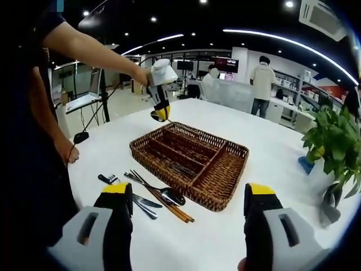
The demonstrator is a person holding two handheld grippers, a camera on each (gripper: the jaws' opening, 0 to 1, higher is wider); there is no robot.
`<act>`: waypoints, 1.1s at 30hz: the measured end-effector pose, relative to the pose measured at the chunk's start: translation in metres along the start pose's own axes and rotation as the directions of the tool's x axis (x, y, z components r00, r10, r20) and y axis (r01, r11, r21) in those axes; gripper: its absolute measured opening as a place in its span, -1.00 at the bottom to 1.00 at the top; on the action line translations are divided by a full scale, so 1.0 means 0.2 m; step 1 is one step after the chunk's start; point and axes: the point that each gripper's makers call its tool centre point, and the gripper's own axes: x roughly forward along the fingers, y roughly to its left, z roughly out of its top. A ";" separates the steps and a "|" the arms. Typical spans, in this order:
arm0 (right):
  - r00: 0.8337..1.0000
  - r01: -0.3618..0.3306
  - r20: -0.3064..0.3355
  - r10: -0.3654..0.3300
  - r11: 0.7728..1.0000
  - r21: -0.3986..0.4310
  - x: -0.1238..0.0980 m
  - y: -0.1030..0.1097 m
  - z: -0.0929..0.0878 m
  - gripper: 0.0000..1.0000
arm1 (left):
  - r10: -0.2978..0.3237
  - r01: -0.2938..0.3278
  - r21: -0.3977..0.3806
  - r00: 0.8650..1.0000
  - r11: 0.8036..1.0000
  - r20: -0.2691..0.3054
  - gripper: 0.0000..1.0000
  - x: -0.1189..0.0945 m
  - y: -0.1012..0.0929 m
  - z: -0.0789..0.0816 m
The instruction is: Arrange the knives, forks, and spoons in their matching storage slots by inserting each utensil handle-first until every utensil is classified and aligned in the correct compartment
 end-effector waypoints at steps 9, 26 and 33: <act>1.000 0.000 -0.010 0.000 1.000 -0.027 0.06 -0.01 0.07 0.69 | -0.001 0.001 -0.019 1.000 1.000 0.015 -0.98 0.02 0.15 -0.05; 0.996 0.073 -0.047 -0.073 0.997 0.003 0.04 -0.09 0.03 0.66 | -0.032 0.032 0.036 0.999 0.999 -0.013 -0.98 0.32 0.26 0.07; 0.995 0.078 -0.061 -0.078 0.997 0.006 0.07 -0.13 0.03 0.65 | -0.023 0.023 0.026 1.000 0.999 -0.014 -0.98 0.39 0.31 0.09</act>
